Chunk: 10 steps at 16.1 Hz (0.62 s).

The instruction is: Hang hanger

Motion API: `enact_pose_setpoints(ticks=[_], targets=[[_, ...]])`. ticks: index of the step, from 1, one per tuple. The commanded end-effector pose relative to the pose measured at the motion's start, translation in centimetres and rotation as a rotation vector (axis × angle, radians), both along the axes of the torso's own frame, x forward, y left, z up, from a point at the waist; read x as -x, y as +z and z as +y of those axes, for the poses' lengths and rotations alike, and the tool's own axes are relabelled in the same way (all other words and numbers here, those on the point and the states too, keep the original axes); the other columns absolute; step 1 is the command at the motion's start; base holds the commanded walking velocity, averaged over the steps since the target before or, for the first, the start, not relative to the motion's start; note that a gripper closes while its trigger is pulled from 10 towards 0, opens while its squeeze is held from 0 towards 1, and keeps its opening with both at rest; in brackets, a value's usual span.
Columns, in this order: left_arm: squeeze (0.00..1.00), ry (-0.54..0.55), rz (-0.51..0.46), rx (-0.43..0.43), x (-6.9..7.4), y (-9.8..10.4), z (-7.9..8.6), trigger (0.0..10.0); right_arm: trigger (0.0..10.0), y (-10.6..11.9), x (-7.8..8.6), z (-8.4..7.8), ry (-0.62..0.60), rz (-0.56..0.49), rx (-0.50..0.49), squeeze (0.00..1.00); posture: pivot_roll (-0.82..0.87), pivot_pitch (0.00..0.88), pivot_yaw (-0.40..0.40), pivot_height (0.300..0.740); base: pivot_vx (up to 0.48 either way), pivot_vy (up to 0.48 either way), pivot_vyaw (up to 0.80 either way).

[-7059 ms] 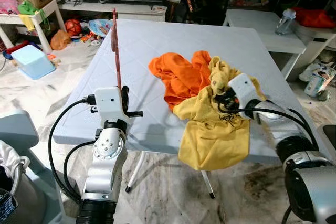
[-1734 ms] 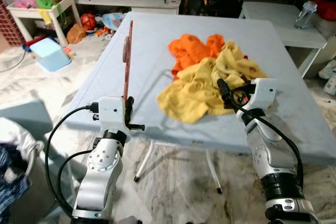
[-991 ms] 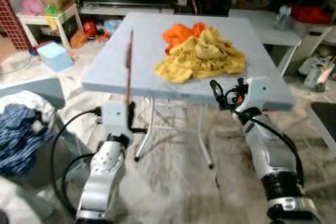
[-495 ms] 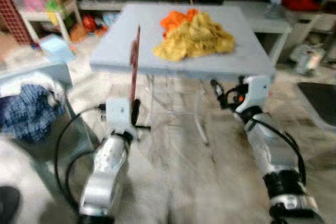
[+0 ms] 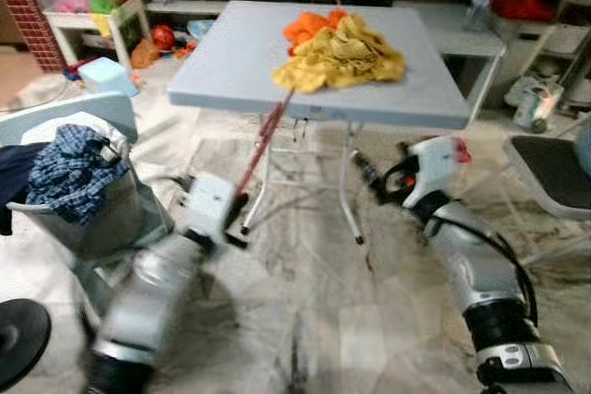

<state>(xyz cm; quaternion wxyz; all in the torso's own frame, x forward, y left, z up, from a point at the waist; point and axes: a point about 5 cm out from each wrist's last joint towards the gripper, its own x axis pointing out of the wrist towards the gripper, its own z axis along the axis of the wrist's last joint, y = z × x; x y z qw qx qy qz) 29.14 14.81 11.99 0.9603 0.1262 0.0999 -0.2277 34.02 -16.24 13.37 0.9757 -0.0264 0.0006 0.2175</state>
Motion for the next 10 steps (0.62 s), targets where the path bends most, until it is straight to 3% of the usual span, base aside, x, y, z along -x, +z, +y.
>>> enact_pose_setpoints(ticks=[1, 4, 5, 6, 8, 10], targets=[[0.00, -0.090, 0.052, -0.020, 0.1, -0.3, -0.3, 10.0, 10.0, 0.1, 0.1, -0.2, 0.042, 0.008, 0.039, 0.00, -0.06, 0.000, -0.029, 0.740, 0.000, 0.000, 0.00], [0.00, -0.332, 0.217, -0.074, 2.1, -1.5, -0.3, 10.0, 10.0, -1.2, 1.1, -0.2, 0.214, 0.075, 0.204, 0.00, -0.06, 0.000, -0.029, 0.740, 0.000, 0.000, 0.00], [0.00, -0.427, 0.259, -0.061, 2.8, -1.4, -0.6, 10.0, 10.0, -0.9, 2.0, -0.4, 0.363, 0.063, 0.289, 0.00, -0.06, 0.000, -0.028, 0.740, 0.000, 0.000, 0.00], [0.00, -0.440, 0.262, -0.059, 2.8, -1.3, -0.6, 10.0, 10.0, -0.9, 2.1, -0.5, 0.385, 0.058, 0.303, 0.00, -0.06, 0.000, -0.028, 0.740, 0.000, 0.000, 0.00], [0.00, -0.518, 0.236, -0.096, 2.6, -0.9, -0.9, 10.0, 10.0, -1.1, 3.4, -1.7, 0.579, 0.095, 0.485, 0.00, -0.07, 0.000, -0.027, 0.740, 0.000, 0.000, 0.00], [0.00, -0.561, 0.237, -0.097, 2.8, -0.8, -1.3, 10.0, 10.0, -0.9, 3.7, -2.5, 0.639, 0.095, 0.587, 0.00, -0.08, 0.000, -0.027, 0.740, 0.000, 0.000, 0.00]])
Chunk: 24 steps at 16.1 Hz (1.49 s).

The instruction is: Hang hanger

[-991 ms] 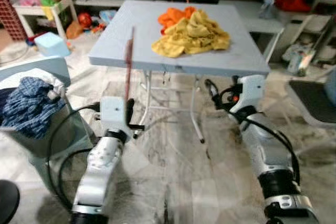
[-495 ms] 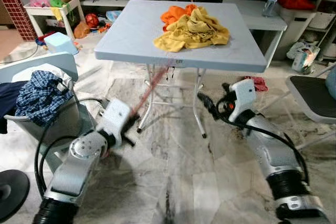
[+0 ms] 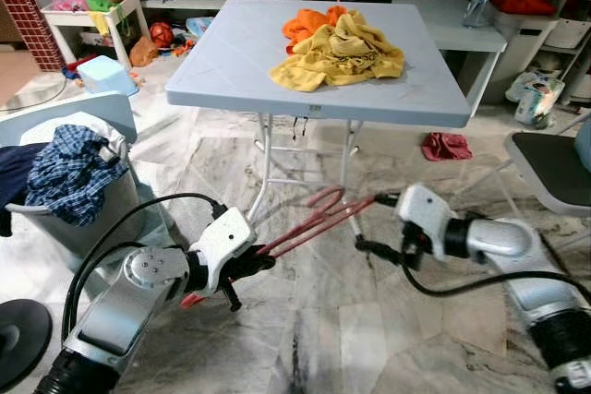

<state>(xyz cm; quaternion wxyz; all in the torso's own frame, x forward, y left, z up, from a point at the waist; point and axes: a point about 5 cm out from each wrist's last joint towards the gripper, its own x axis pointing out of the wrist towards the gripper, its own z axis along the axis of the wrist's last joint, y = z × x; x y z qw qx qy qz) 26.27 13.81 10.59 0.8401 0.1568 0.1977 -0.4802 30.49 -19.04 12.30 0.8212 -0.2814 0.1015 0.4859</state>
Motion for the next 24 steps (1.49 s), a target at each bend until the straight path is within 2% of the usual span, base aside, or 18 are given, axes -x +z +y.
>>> enact_pose_setpoints(ticks=[1, 3, 5, 7, 8, 9, 10, 15, 20, 24], targets=[[0.00, -0.072, -0.024, 0.004, 0.2, 0.6, -0.8, 10.0, 10.0, 0.4, 0.1, 0.2, 0.065, -0.033, 0.059, 0.00, -0.08, 0.000, -0.027, 0.740, 0.000, 0.000, 0.00], [0.00, -0.109, -0.018, 0.031, 0.3, 0.8, -1.6, 10.0, 10.0, 0.5, 0.4, 0.4, 0.138, -0.033, 0.090, 0.00, -0.08, 0.000, -0.029, 0.740, 0.000, 0.000, 0.00], [0.00, -0.191, -0.013, 0.059, 0.8, 1.1, -2.7, 10.0, 10.0, 0.3, 0.1, 0.8, 0.166, -0.057, 0.134, 0.00, -0.08, 0.000, -0.031, 0.740, 0.000, 0.000, 0.00], [0.00, -0.202, -0.007, 0.054, 0.8, 1.0, -2.8, 10.0, 10.0, -0.1, 0.2, 0.8, 0.198, -0.041, 0.159, 0.00, -0.08, 0.000, -0.030, 0.740, 0.000, 0.000, 0.00], [0.00, -0.208, -0.002, 0.062, 0.9, 1.0, -2.8, 10.0, 8.1, -0.2, 0.4, 0.8, 0.213, -0.027, 0.173, 0.00, -0.08, 0.000, -0.029, 0.740, 0.000, 0.000, 0.00], [0.00, -0.211, 0.000, 0.064, 0.9, 1.0, -2.8, 10.0, 4.5, -0.3, 0.4, 0.6, 0.231, -0.013, 0.194, 0.00, -0.08, 0.000, -0.027, 0.740, 0.000, 0.000, 0.00], [0.00, -0.230, 0.010, 0.068, 1.1, 0.9, -3.0, 10.0, 0.0, -0.5, 0.5, 0.2, 0.252, 0.020, 0.242, 0.00, -0.08, 0.000, -0.026, 0.740, 0.000, 0.000, 0.00], [0.00, -0.294, 0.039, 0.082, 1.7, 0.7, -3.5, 10.0, 0.0, 0.0, 0.4, -2.3, 0.306, 0.119, 0.410, 0.00, -0.09, 0.000, -0.018, 0.740, 0.000, 0.000, 0.00], [0.00, -0.346, 0.086, 0.148, 2.5, 0.6, -4.4, 10.0, 0.0, 0.3, 0.3, -2.4, 0.331, 0.144, 0.443, 0.00, -0.10, 0.000, -0.004, 0.740, 0.000, 0.000, 0.00], [0.00, -0.352, 0.095, 0.146, 2.4, 0.4, -4.3, 10.0, 0.0, 0.4, 0.4, -2.8, 0.348, 0.174, 0.466, 0.00, -0.10, 0.000, 0.000, 0.740, 0.000, 0.000, 0.00]])
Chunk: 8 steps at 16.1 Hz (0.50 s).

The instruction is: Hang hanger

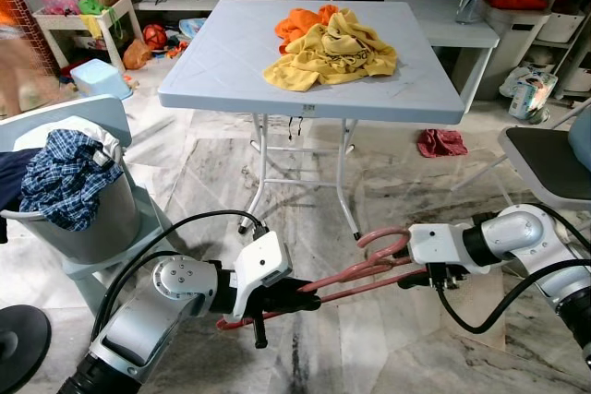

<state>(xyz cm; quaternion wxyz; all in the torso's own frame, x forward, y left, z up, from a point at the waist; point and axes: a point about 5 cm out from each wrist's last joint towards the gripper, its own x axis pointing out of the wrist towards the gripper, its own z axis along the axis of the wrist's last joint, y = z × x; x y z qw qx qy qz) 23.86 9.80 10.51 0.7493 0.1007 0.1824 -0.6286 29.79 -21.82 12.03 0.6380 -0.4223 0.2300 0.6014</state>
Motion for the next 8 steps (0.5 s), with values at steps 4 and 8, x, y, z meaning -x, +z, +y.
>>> enact_pose_setpoints(ticks=[4, 8], targets=[[0.00, -0.037, -0.015, -0.013, 0.1, 0.1, -0.1, 10.0, 0.0, 1.2, -0.4, -0.9, 0.029, 0.009, 0.076, 0.00, -0.10, 0.000, 0.004, 0.740, 0.000, 0.000, 0.00], [0.00, -0.039, -0.018, -0.038, 0.1, -0.3, 0.2, 10.0, 10.0, 1.3, -0.5, -1.8, 0.024, 0.053, 0.146, 0.00, -0.10, 0.000, 0.005, 0.740, 0.000, 0.000, 0.00]])
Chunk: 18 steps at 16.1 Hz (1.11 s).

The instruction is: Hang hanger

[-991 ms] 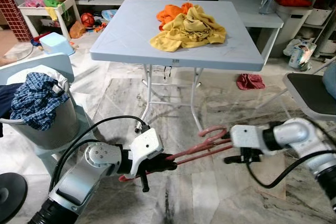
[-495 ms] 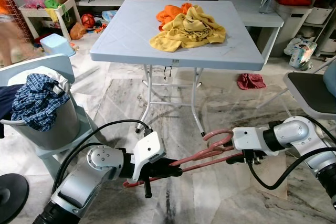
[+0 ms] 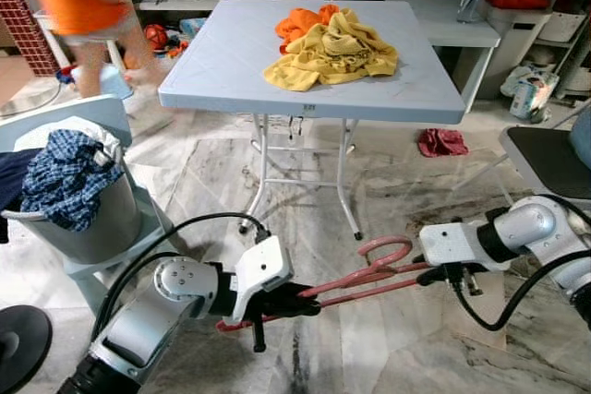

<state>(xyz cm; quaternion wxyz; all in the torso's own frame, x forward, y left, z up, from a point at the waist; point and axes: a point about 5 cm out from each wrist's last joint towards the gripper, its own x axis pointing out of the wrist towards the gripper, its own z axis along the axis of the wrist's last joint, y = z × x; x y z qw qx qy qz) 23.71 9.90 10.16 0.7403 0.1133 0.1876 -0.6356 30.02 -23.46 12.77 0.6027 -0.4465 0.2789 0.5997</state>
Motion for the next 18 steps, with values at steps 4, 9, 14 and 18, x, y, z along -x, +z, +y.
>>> enact_pose_setpoints(ticks=[4, 9, 14, 18], targets=[[0.00, -0.018, -0.013, -0.019, -0.02, -0.04, 0.09, 10.0, 10.0, 0.73, -0.19, -0.15, 0.026, 0.023, 0.043, 1.00, -0.10, 0.000, 0.005, 0.740, 0.000, 0.000, 0.00], [0.00, -0.020, -0.022, -0.022, -0.05, -0.08, 0.07, 10.0, 0.0, 0.40, 0.06, -0.35, 0.036, 0.052, 0.058, 0.00, -0.10, 0.000, 0.006, 0.740, 0.000, 0.000, 0.00], [0.00, -0.023, -0.027, -0.027, -0.09, -0.17, 0.05, 10.0, 0.0, 0.32, -0.07, -0.71, 0.029, 0.070, 0.086, 0.00, -0.10, 0.000, 0.006, 0.740, 0.000, 0.000, 0.00], [0.00, -0.025, -0.026, -0.028, 0.02, -0.25, 0.00, 10.0, 0.0, 0.27, -0.13, -0.47, 0.031, 0.073, 0.074, 0.00, -0.10, 0.000, 0.007, 0.740, 0.000, 0.000, 0.00]])
